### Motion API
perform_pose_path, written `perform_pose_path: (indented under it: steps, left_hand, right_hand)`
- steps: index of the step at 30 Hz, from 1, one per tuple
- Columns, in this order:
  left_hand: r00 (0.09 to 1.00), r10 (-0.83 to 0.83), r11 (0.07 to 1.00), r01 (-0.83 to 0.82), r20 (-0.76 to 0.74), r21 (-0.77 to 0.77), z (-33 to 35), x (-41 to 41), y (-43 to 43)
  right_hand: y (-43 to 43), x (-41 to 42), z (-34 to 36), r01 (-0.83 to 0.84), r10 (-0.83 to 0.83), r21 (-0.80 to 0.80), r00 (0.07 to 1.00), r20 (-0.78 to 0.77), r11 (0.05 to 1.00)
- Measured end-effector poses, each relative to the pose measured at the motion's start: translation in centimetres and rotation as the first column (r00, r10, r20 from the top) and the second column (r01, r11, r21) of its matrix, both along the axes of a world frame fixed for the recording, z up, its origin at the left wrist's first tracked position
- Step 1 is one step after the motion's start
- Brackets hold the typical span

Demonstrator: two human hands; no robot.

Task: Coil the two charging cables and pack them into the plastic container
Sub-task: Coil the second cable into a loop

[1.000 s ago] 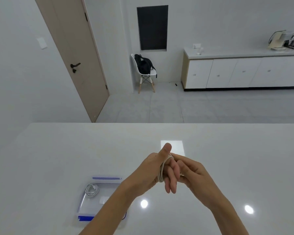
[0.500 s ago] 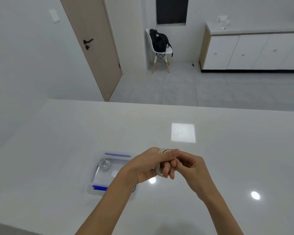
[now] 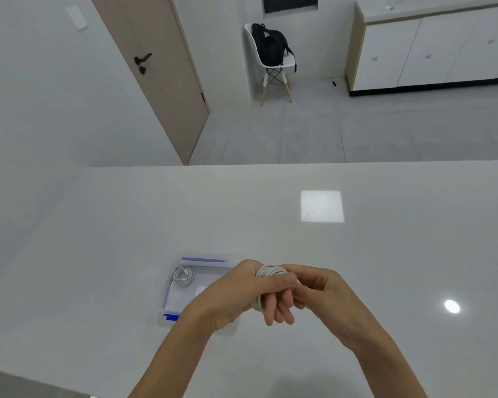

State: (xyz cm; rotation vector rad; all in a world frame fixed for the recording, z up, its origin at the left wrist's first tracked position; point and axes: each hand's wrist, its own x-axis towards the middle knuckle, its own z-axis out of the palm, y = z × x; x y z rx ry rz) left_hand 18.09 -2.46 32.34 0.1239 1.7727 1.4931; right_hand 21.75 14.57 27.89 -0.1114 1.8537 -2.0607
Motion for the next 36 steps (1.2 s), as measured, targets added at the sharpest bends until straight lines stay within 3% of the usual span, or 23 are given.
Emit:
perform_pose_path:
  steps: [8,13,19,22,25,29,32,36]
  left_hand:
    - [0.967,0.209,0.967,-0.227,-0.148,-0.119,-1.3,-2.5,4.7]
    - [0.848,0.435,0.877,-0.475,-0.304,-0.072,-2.6,-2.6,7.4]
    - [0.709,0.564,0.797,-0.601,-0.423,0.057,-3.8,-2.9,7.4]
    - [0.676,0.486,0.836,-0.545,-0.554,0.069,-4.3,-4.1,5.4]
    - [0.797,0.323,0.933,-0.357,-0.51,0.033,-4.1,-5.1,4.2]
    - [0.907,0.141,0.988,-0.156,-0.397,-0.006,-4.0,-4.6,4.1]
    - [0.911,0.169,0.982,-0.186,-0.375,-0.009,-4.1,-4.5,3.2]
    - [0.809,0.229,0.927,-0.351,-0.541,-0.131,-4.1,-4.4,2.6]
  right_hand:
    - [1.1,-1.6,-0.6,0.226,-0.226,-0.001,0.974,-0.02,0.974]
    - [1.6,-2.5,-1.0,0.332,-0.322,0.059,0.937,-0.135,0.941]
    - [0.8,-3.3,-2.0,0.411,-0.366,0.189,0.901,-0.234,0.892]
    - [0.5,-2.7,-1.5,0.44,-0.384,0.172,0.88,-0.28,0.881]
    - [0.2,-2.5,-1.3,0.472,-0.409,0.168,0.859,-0.308,0.865]
    - [2.0,-4.0,-1.9,0.539,-0.501,0.228,0.841,-0.204,0.811]
    - [2.7,-4.8,-1.5,0.472,-0.443,0.27,0.881,-0.166,0.839]
    - [0.7,-4.5,-1.0,0.449,-0.391,0.34,0.892,-0.227,0.826]
